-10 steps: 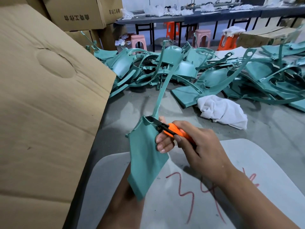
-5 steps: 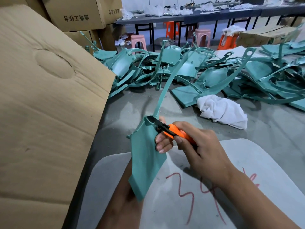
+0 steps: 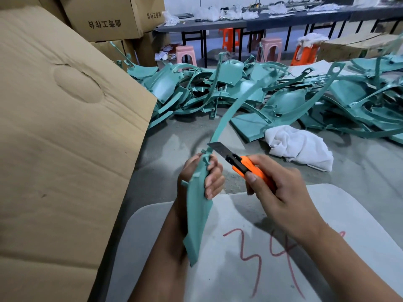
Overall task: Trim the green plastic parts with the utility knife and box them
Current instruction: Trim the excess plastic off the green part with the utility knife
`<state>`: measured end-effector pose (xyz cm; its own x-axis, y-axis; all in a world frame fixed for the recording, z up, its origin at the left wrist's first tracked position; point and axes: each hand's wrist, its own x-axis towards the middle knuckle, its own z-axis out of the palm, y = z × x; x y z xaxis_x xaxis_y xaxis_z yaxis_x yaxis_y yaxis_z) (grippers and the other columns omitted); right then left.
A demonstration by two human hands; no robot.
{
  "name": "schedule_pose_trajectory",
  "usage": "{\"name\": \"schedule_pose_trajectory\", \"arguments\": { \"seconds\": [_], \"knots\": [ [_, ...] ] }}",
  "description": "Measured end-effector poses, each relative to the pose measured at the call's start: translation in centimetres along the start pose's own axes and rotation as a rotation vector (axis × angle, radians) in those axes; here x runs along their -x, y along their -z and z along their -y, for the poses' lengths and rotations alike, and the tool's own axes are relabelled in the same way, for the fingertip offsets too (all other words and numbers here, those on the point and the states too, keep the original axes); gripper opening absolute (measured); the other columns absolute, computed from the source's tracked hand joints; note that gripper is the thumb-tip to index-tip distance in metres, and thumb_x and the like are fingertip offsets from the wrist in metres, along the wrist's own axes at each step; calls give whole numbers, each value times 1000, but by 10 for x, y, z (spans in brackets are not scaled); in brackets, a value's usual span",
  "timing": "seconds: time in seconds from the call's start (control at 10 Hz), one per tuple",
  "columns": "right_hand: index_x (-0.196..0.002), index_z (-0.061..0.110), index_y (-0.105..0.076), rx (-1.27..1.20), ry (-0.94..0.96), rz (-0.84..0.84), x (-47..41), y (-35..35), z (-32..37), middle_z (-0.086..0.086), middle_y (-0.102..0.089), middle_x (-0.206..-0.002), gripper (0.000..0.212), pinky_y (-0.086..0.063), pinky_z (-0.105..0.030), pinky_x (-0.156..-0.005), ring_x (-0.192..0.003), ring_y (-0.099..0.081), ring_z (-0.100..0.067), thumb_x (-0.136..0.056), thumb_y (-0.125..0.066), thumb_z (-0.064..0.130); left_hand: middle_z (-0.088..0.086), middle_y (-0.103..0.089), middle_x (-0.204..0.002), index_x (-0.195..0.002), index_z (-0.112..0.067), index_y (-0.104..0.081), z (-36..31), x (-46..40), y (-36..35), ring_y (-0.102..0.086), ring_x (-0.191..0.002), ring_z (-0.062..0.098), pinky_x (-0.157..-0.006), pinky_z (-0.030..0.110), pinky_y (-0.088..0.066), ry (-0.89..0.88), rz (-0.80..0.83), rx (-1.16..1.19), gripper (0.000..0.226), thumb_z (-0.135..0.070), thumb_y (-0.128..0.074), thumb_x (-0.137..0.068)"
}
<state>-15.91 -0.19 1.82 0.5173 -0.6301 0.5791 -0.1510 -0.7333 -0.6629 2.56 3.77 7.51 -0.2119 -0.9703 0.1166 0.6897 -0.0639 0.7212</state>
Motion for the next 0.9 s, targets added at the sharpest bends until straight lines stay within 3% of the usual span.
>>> {"name": "schedule_pose_trajectory", "arguments": {
  "seconds": [0.1,0.2,0.3,0.4,0.5,0.6,0.7,0.8,0.9],
  "knots": [
    [-118,23,-64,116,14,-36,-1,-2,-1,6,-60,-72,16,-43,-32,-55,-60,-55,-17,-106,-53,24,4,-39,-37,-54,-11,-56,37,7,36,-37,-24,13,-31,13,-22,18,-343,-168,49,-24,-48,-100],
    [-118,25,-63,182,15,-8,-1,-2,-4,8,-57,-71,17,-44,-38,-55,-60,-53,-15,-106,-52,27,-7,-54,-50,-77,-20,-54,31,0,32,-50,-39,5,-39,16,-40,-50,-679,-369,37,-22,-33,-108],
    [-116,28,-62,145,27,51,-2,5,-6,5,-55,-70,14,-42,-38,-54,-59,-51,-18,-105,-53,27,-11,-58,-52,-82,-21,-54,44,9,42,-52,-42,1,-43,16,-42,-157,-656,-459,30,-18,-39,-108],
    [-114,30,-63,84,21,71,-1,12,-6,3,-58,-71,15,-43,-38,-55,-59,-52,-21,-104,-54,23,-1,-50,-51,-75,-12,-52,38,8,44,-46,-35,4,-38,14,-36,-187,-510,-524,35,-14,-38,-107],
    [-115,27,-65,23,5,53,3,11,-2,4,-60,-73,17,-41,-27,-56,-61,-55,-19,-104,-54,20,0,-46,-53,-71,-12,-49,39,9,41,-42,-37,6,-39,16,-35,-272,-485,-567,28,-24,-42,-95],
    [-116,28,-65,40,-7,120,4,4,2,5,-62,-72,18,-40,-24,-58,-62,-58,-17,-103,-56,19,-9,-50,-53,-64,-24,-52,40,10,42,-45,-47,6,-48,20,-39,-433,-557,-713,36,-17,-42,-98],
    [-111,23,-67,-33,-5,181,3,4,4,2,-62,-70,15,-40,-28,-55,-59,-57,-20,-102,-57,17,-14,-41,-54,-60,-30,-43,38,13,39,-35,-52,5,-51,24,-32,-579,-573,-847,48,-8,-37,-102],
    [-105,17,-70,-147,-49,189,3,10,3,-3,-61,-69,13,-38,-32,-53,-58,-55,-25,-100,-57,17,-12,-38,-57,-65,-23,-38,40,12,36,-33,-54,7,-52,25,-31,-693,-568,-846,39,-12,-34,-102],
    [-102,12,-67,-227,-75,145,6,10,4,-4,-57,-67,13,-37,-28,-55,-57,-52,-21,-101,-56,19,-6,-40,-59,-64,-27,-42,43,12,38,-33,-54,22,-50,38,-35,-719,-592,-768,38,-21,-38,-102]
  ]
}}
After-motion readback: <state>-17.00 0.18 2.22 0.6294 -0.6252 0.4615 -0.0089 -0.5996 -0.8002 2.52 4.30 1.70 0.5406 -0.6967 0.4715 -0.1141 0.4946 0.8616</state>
